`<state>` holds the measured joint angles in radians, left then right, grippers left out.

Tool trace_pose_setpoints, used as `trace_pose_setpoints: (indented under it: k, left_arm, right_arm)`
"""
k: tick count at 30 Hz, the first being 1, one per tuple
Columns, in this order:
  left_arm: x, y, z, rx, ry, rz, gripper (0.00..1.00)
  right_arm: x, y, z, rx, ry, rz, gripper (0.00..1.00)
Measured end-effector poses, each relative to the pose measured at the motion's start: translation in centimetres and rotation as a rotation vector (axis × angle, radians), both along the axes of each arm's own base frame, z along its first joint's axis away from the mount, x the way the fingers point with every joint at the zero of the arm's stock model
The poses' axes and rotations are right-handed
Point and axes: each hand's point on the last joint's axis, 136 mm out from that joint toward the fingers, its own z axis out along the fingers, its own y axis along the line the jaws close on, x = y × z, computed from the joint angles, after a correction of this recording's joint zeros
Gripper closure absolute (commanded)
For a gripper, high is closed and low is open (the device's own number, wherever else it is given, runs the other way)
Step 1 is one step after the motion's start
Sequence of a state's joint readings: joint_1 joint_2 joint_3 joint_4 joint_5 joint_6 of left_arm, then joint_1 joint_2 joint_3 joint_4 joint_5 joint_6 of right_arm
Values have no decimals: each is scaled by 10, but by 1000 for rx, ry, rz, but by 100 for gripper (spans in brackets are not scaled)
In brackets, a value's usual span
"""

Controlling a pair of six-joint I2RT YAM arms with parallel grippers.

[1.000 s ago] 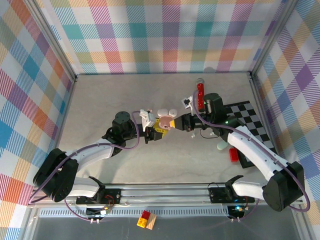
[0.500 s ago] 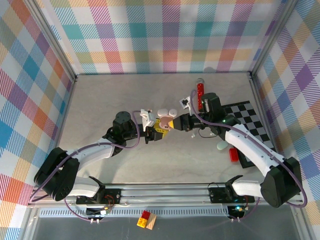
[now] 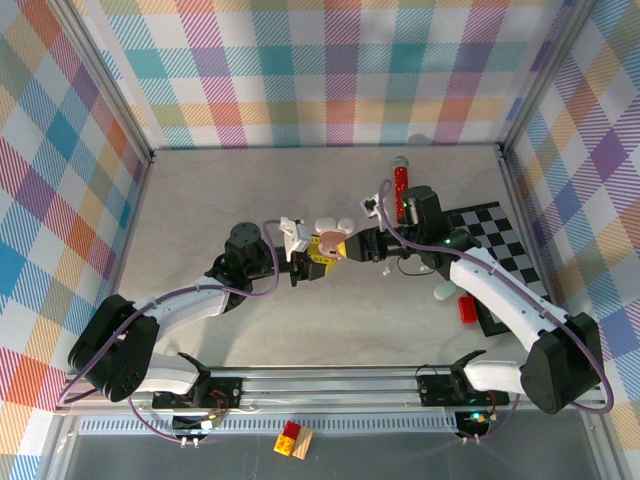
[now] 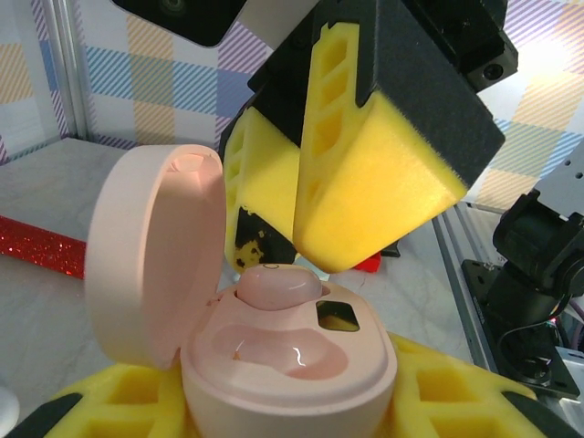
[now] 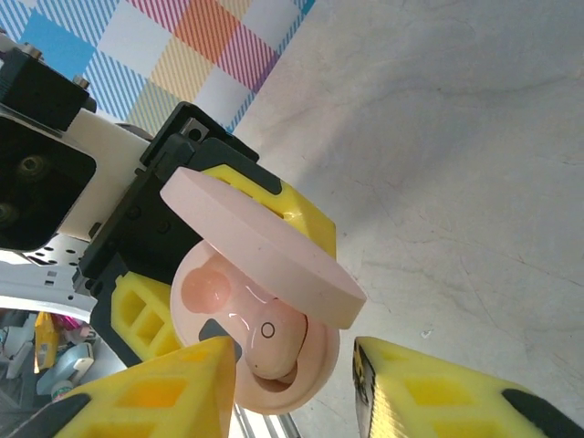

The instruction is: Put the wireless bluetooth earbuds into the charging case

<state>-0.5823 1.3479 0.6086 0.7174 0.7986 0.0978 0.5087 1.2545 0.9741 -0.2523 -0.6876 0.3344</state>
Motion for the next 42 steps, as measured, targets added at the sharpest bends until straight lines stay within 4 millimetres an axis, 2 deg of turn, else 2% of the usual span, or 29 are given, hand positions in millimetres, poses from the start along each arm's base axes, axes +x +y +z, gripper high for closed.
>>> trace_pose_setpoints:
  k: [7,11,14,19,23,27,30,33,39,42]
  left_arm:
    - [12,9,7,-36,-15,58,66]
    - [31,36,0,-73,20,168,66]
    - [42,58,-3,-104,48,256,66]
    - [53,86,10,-170,39,372,66]
    - [62,109,15,-215,38,474,66]
    - [74,138,5,-244,76,605,66]
    - [81,157,2,-266,95,696,66]
    - [85,172,9,-292,89,760,66]
    - [83,191,22,-313,78,849,66]
    - [82,196,23,-309,82,873,66]
  right_arm:
    - [-4,-17,8,37,-94,-60,53]
    - [10,-31,3,53,-108,-160,51]
    - [31,-35,-9,27,-82,-244,49]
    - [72,-28,-56,-88,23,-333,47]
    - [96,-12,-92,-182,74,-354,47]
    - [117,13,-115,-263,76,-356,47]
    - [133,37,-127,-321,46,-347,47]
    - [146,61,-139,-376,9,-331,47]
    - [173,97,-158,-484,-62,-304,52]
    - [184,109,-166,-517,-79,-290,55]
